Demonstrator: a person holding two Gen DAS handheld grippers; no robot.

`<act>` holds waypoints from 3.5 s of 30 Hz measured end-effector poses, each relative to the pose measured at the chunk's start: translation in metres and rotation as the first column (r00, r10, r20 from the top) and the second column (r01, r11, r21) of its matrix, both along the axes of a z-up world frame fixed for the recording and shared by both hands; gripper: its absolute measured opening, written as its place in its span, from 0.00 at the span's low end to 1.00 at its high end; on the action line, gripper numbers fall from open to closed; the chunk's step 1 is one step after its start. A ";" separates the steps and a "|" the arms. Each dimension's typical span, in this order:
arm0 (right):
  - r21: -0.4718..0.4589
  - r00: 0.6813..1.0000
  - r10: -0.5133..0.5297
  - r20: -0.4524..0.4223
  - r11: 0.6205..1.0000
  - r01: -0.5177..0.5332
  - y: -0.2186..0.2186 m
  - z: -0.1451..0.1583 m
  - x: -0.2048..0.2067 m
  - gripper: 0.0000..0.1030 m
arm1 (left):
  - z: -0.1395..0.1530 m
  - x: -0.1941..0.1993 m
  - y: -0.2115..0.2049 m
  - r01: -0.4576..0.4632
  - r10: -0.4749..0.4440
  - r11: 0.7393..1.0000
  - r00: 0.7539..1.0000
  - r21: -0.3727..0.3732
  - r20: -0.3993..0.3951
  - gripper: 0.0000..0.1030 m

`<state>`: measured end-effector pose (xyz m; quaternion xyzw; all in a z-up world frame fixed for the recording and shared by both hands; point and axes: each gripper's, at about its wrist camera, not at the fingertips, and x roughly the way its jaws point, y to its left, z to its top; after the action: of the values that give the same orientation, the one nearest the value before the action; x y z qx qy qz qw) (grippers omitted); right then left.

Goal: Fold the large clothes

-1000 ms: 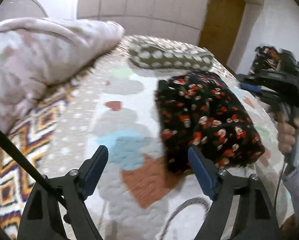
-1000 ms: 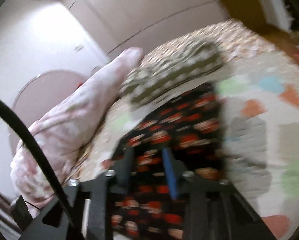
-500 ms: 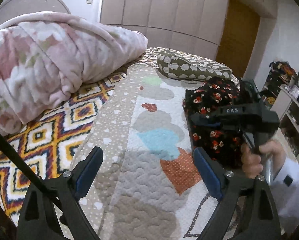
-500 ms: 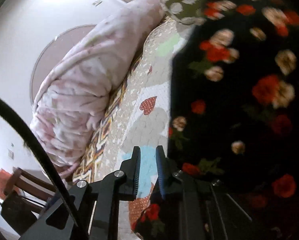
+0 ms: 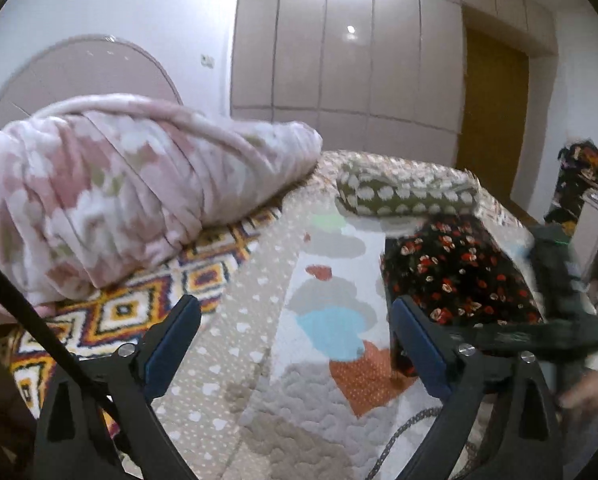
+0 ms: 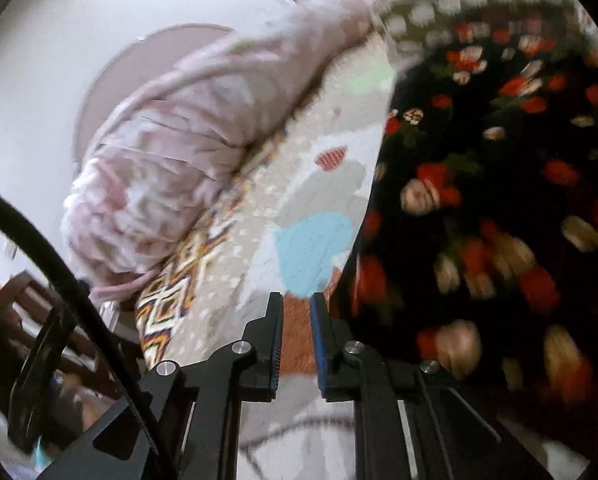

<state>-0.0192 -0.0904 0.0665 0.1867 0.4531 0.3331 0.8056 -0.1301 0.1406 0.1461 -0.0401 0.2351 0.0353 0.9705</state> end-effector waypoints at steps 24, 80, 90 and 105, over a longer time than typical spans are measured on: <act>-0.009 0.981 -0.162 0.107 0.986 0.164 -0.072 0.028 -0.025 0.28 | -0.056 0.002 -0.040 0.098 -0.101 0.995 0.981 -0.026 -0.167 1.00; -0.391 0.666 -0.527 0.527 0.545 0.742 -0.120 0.027 -0.215 1.00 | -0.068 -0.085 -0.097 0.054 -0.038 0.997 0.954 0.049 -0.298 1.00; -0.447 0.719 -0.538 0.440 0.564 0.695 -0.120 0.005 -0.207 1.00 | -0.079 -0.085 -0.103 0.090 -0.077 0.996 0.935 0.021 -0.345 1.00; -0.487 0.750 -0.503 0.429 0.571 0.661 -0.103 -0.001 -0.204 1.00 | -0.086 -0.085 -0.101 0.102 -0.096 0.995 0.922 -0.006 -0.375 1.00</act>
<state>-0.2232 -0.1938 0.0651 0.0126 0.3452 -0.0987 0.9332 -0.2152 0.0397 0.0602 -0.0141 0.4176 -0.0051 0.9085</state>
